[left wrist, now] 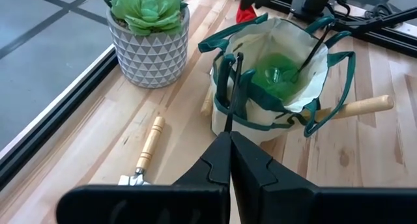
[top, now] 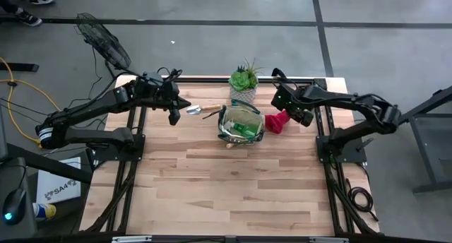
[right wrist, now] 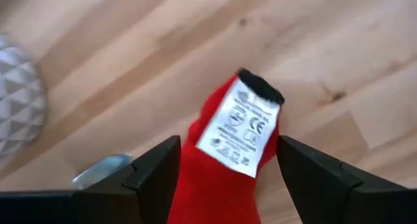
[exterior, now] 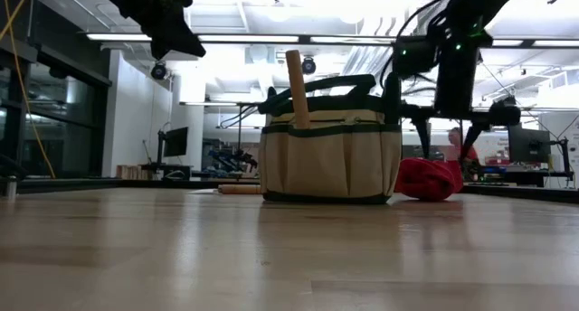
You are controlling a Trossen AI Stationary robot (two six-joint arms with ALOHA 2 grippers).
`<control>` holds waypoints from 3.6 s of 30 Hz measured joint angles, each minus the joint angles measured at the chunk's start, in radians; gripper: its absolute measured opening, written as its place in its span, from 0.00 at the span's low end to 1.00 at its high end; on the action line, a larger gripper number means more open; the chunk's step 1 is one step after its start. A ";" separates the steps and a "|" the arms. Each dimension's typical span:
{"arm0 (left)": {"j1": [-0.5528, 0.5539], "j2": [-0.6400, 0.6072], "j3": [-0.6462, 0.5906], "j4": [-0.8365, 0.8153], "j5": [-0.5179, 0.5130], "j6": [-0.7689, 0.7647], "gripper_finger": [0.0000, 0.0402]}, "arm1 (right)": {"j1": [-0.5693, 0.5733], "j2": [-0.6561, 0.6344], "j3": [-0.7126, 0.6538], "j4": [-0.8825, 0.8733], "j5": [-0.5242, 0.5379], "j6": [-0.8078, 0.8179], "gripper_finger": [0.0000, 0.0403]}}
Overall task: Pick & Place Garden tools in Gardening bag
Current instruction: Put the red gloves into the brown gardening bag
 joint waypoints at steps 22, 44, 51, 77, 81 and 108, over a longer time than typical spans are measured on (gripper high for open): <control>-0.002 0.000 0.000 -0.049 0.063 0.008 0.00 | 0.041 0.135 0.000 0.049 -0.020 0.156 0.60; -0.002 0.000 0.000 -0.048 0.090 0.009 0.00 | 0.128 0.135 0.000 0.086 -0.025 0.209 0.46; -0.002 0.000 0.000 -0.048 0.090 0.009 0.00 | 0.128 0.135 0.000 0.074 -0.028 0.164 0.21; -0.002 0.001 0.000 -0.048 0.114 0.001 0.00 | 0.160 -0.336 0.039 0.037 0.190 -0.148 0.02; -0.002 0.001 0.000 -0.048 0.114 0.001 0.00 | 0.160 -0.406 0.065 0.227 0.241 -0.344 0.02; -0.002 0.001 0.001 -0.086 0.111 0.004 0.00 | 0.373 -0.009 0.065 0.865 -0.105 -1.772 0.03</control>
